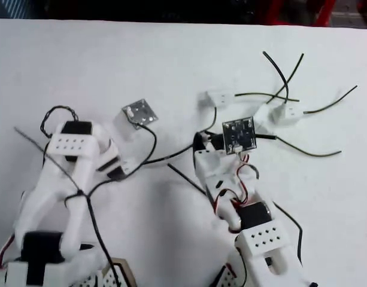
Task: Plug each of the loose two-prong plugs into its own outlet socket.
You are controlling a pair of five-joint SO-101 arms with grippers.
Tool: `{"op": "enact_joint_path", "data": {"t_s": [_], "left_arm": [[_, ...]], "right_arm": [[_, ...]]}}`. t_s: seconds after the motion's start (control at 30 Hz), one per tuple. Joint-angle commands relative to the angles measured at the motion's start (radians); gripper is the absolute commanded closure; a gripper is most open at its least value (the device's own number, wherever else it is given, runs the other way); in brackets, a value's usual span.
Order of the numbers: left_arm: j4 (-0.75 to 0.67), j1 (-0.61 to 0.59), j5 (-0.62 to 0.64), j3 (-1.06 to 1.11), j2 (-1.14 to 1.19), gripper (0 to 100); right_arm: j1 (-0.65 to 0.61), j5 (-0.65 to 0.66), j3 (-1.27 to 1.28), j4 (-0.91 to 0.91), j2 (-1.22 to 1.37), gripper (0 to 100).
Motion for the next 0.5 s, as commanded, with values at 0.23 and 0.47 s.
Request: {"op": "enact_joint_path", "data": {"t_s": [0.23, 0.47], "left_arm": [[0.017, 0.015, 0.064, -0.279, 0.344, 79], [0.106, 0.133, 0.072, -0.285, 0.354, 90]], "right_arm": [[0.022, 0.0, -0.011, -0.019, -0.022, 98.1], [0.022, 0.0, -0.011, -0.021, -0.022, 98.1]]}}
